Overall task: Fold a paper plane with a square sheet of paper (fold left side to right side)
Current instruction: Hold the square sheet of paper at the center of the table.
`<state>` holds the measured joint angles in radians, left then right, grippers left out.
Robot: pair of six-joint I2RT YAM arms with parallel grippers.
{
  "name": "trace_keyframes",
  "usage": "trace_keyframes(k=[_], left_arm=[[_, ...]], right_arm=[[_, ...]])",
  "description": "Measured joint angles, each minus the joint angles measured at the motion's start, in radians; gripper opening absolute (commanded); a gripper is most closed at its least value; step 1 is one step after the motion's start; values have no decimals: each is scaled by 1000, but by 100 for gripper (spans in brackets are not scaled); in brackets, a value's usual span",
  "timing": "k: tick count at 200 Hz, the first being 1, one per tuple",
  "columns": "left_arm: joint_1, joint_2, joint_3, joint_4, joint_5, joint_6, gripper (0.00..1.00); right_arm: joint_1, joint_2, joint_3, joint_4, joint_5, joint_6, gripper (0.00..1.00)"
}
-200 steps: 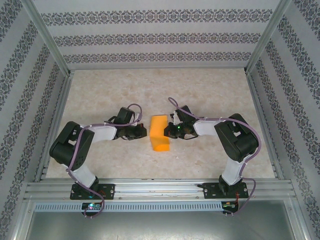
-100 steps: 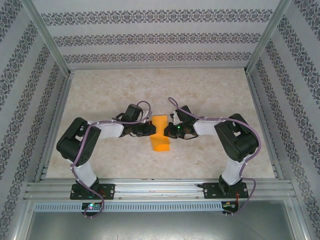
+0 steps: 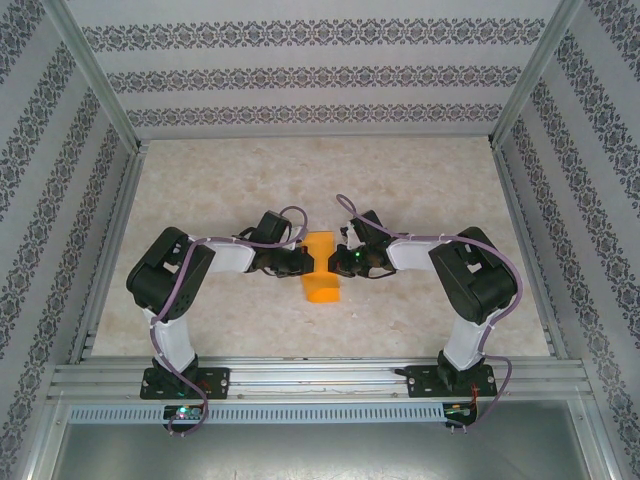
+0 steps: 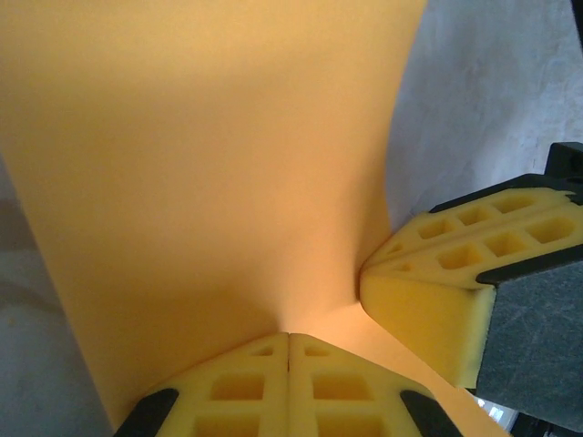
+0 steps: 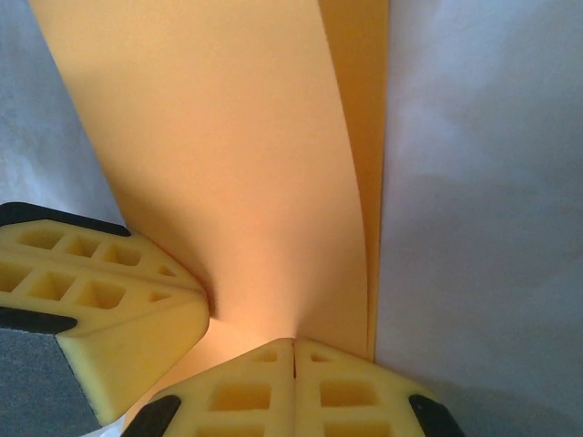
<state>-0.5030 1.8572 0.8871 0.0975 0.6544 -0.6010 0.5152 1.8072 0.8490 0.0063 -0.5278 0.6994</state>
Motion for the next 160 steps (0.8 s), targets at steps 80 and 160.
trace_keyframes(k=[80, 160], left_arm=[[0, 13, 19, -15, 1, 14, 4], [-1, 16, 24, -23, 1, 18, 3]], right_arm=[[0, -7, 9, -19, 4, 2, 0], [-16, -28, 32, 3, -14, 12, 0]])
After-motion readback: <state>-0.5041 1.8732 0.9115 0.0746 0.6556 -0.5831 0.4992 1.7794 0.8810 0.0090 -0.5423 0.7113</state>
